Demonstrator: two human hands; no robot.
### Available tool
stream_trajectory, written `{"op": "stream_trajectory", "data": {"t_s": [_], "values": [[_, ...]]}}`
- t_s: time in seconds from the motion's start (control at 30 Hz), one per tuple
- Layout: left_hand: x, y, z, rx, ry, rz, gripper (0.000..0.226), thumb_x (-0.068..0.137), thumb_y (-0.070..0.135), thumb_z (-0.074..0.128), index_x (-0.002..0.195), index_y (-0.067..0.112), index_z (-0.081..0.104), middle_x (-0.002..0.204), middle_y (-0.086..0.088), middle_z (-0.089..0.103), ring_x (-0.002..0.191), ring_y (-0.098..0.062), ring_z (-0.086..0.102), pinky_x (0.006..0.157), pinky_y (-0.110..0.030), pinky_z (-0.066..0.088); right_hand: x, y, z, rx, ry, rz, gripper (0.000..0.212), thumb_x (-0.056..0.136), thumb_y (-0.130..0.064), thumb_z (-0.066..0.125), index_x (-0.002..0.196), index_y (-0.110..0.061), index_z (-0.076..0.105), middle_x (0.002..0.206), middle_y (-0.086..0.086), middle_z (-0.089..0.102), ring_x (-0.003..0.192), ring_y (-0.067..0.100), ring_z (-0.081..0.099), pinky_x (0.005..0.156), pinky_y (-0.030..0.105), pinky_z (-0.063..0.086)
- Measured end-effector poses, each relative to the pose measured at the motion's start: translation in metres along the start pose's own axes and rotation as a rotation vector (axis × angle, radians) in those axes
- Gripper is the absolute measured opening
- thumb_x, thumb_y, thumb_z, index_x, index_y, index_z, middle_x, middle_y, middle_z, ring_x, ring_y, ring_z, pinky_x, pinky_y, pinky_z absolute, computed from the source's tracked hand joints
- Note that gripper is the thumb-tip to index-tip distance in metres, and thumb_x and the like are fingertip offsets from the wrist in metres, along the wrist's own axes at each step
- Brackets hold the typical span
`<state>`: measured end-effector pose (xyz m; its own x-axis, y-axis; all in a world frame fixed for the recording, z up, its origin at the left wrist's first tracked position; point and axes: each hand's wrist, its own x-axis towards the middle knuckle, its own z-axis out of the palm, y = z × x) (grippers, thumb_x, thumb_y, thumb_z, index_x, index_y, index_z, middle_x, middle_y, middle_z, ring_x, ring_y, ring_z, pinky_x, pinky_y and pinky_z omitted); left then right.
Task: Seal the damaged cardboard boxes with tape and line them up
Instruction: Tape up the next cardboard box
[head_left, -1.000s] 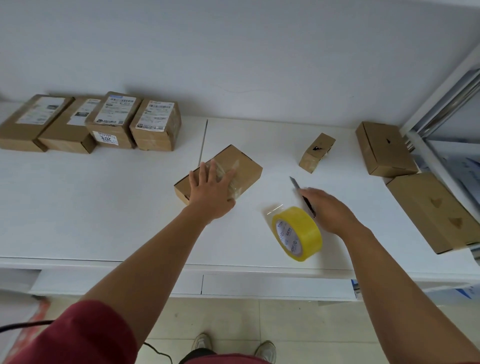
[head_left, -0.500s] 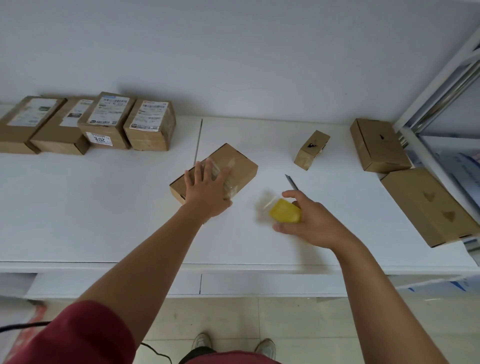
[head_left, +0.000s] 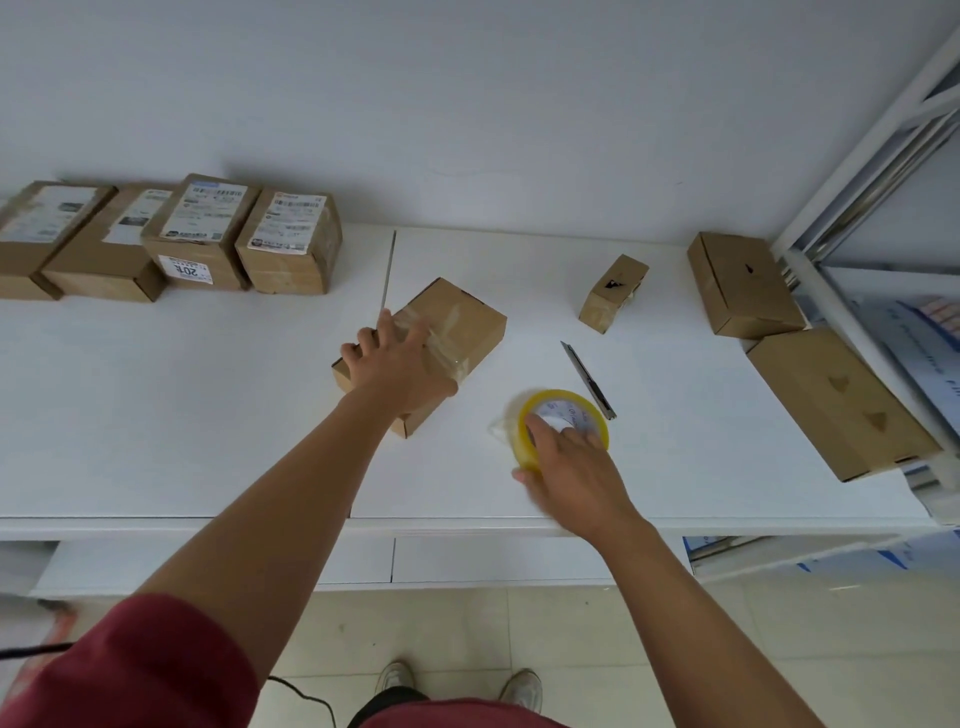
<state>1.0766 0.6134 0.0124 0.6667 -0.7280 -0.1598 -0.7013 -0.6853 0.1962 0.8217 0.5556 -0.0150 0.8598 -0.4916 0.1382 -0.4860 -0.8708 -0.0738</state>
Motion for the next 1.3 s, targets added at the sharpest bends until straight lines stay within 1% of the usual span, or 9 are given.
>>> {"op": "stream_trajectory", "data": {"t_s": [0.27, 0.4, 0.57, 0.73, 0.87, 1.0, 1.1, 1.2, 1.3], "values": [[-0.014, -0.005, -0.029, -0.386, 0.043, -0.005, 0.082, 0.064, 0.072, 0.059, 0.137, 0.051, 0.029, 0.150, -0.004, 0.034, 0.131, -0.038, 0.037, 0.107, -0.056, 0.032, 0.027, -0.017, -0.033, 0.546, 0.177, 0.247, 0.048, 0.090, -0.040, 0.066, 0.130, -0.017, 0.053, 0.125, 0.002, 0.050, 0.113, 0.023, 0.049, 0.091, 0.034, 0.044], [-0.038, -0.013, -0.060, -1.043, -0.274, 0.170, 0.077, 0.058, 0.056, 0.079, 0.128, 0.053, 0.049, 0.122, 0.012, 0.061, 0.099, -0.008, 0.068, 0.076, -0.023, 0.057, 0.063, -0.044, -0.062, 1.314, 0.066, 0.557, 0.061, 0.088, -0.058, 0.061, 0.139, -0.034, 0.037, 0.132, -0.008, 0.052, 0.111, 0.010, 0.061, 0.094, 0.032, 0.051], [-0.063, -0.023, -0.069, -1.110, -0.367, 0.261, 0.076, 0.071, 0.073, 0.068, 0.138, 0.057, 0.037, 0.121, 0.034, 0.056, 0.106, 0.012, 0.060, 0.078, -0.014, 0.048, 0.086, -0.078, -0.070, 1.554, 0.050, 0.410, 0.046, 0.097, -0.055, 0.046, 0.134, -0.029, 0.048, 0.115, -0.007, 0.069, 0.099, 0.012, 0.070, 0.073, 0.026, 0.057], [-0.065, -0.059, -0.078, -1.101, -0.132, 0.018, 0.065, 0.075, 0.081, 0.055, 0.127, 0.042, 0.052, 0.117, 0.010, 0.064, 0.101, -0.006, 0.061, 0.075, -0.025, 0.046, 0.083, -0.103, -0.049, 1.839, 0.014, 0.405, 0.030, 0.098, -0.045, 0.045, 0.116, -0.028, 0.063, 0.106, -0.002, 0.071, 0.094, 0.015, 0.067, 0.084, 0.034, 0.055], [-0.064, -0.098, -0.078, -1.001, -0.284, 0.074, 0.053, 0.073, 0.075, 0.066, 0.113, 0.039, 0.065, 0.104, 0.015, 0.073, 0.095, -0.007, 0.071, 0.075, -0.024, 0.055, 0.076, -0.129, -0.029, 2.027, -0.135, 0.458, 0.039, 0.101, -0.041, 0.044, 0.128, -0.018, 0.060, 0.120, 0.007, 0.069, 0.102, 0.018, 0.068, 0.081, 0.033, 0.056], [-0.055, -0.128, -0.077, -0.652, -0.256, 0.106, 0.065, 0.062, 0.084, 0.066, 0.115, 0.048, 0.056, 0.101, 0.022, 0.066, 0.089, -0.002, 0.066, 0.073, -0.023, 0.048, 0.085, -0.138, -0.029, 1.623, 0.104, 0.697, 0.051, 0.103, -0.041, 0.043, 0.149, -0.019, 0.035, 0.142, 0.004, 0.054, 0.128, 0.018, 0.054, 0.103, 0.036, 0.047], [-0.050, -0.136, -0.069, -0.419, -0.371, 0.166, 0.063, 0.052, 0.083, 0.070, 0.109, 0.064, 0.052, 0.101, 0.029, 0.059, 0.093, 0.004, 0.058, 0.075, -0.022, 0.044, 0.092, -0.136, -0.029, 0.778, 0.398, 0.415, 0.056, 0.100, -0.032, 0.049, 0.149, -0.008, 0.032, 0.150, 0.012, 0.039, 0.139, 0.027, 0.036, 0.114, 0.040, 0.030], [-0.042, -0.130, -0.059, -0.337, -0.404, 0.263, 0.055, 0.055, 0.073, 0.071, 0.107, 0.062, 0.058, 0.096, 0.027, 0.065, 0.094, -0.001, 0.062, 0.074, -0.022, 0.047, 0.110, -0.152, -0.023, 0.338, 0.217, 0.142, 0.053, 0.101, -0.040, 0.037, 0.143, -0.008, 0.043, 0.145, 0.013, 0.048, 0.139, 0.033, 0.036, 0.116, 0.050, 0.023], [-0.034, -0.130, -0.057, -0.262, -0.412, 0.318, 0.073, 0.065, 0.073, 0.066, 0.133, 0.052, 0.050, 0.123, 0.019, 0.063, 0.120, -0.012, 0.055, 0.098, -0.033, 0.043, 0.122, -0.163, -0.007, 0.131, -0.042, 0.143, 0.053, 0.104, -0.045, 0.024, 0.148, -0.017, 0.036, 0.146, 0.006, 0.046, 0.141, 0.025, 0.033, 0.120, 0.047, 0.013]]}}
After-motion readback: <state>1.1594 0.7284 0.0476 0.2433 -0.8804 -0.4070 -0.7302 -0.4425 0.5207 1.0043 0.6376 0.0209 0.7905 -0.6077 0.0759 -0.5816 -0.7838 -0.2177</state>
